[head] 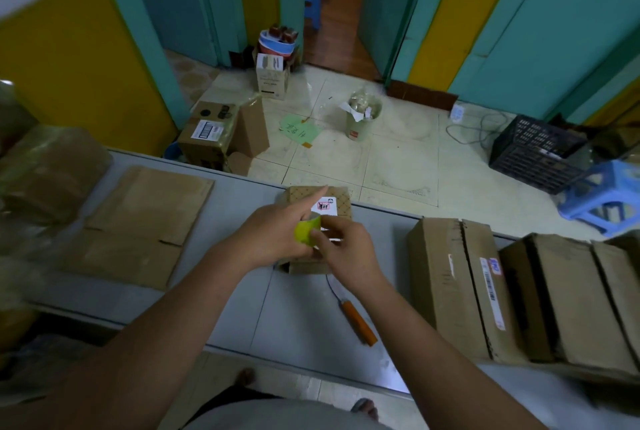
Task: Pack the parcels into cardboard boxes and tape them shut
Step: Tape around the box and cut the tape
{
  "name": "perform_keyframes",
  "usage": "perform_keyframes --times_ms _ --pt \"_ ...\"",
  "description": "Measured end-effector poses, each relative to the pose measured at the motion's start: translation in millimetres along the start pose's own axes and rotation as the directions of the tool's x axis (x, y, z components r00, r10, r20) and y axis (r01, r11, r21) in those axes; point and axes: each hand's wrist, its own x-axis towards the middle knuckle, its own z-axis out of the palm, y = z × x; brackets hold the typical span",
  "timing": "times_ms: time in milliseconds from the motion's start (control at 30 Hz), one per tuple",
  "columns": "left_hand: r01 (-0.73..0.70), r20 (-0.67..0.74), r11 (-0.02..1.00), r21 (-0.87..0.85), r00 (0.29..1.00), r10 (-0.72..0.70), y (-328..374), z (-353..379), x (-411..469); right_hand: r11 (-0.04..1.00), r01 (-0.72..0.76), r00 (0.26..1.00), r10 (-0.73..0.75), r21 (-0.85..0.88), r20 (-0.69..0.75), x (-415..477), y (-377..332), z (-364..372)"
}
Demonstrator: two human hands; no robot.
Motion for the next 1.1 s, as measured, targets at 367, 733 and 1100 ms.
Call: perform_keyframes --times_ms 367,733,1100 --pt "0.009 -0.035 0.990 0.141 0.999 -0.004 3 18 3 0.998 -0.003 0.988 0.011 0.056 -0.153 -11 7 6" --pt "0.046 0.083 0.960 -0.276 0.996 -0.024 0 16 -6 0.968 -0.202 0.979 0.202 0.150 0.019 2 22 -17" --pt "0.071 0.060 0.887 -0.456 0.997 -0.049 -1 28 -11 0.918 -0.243 0.970 0.225 0.313 0.093 -3 39 -38"
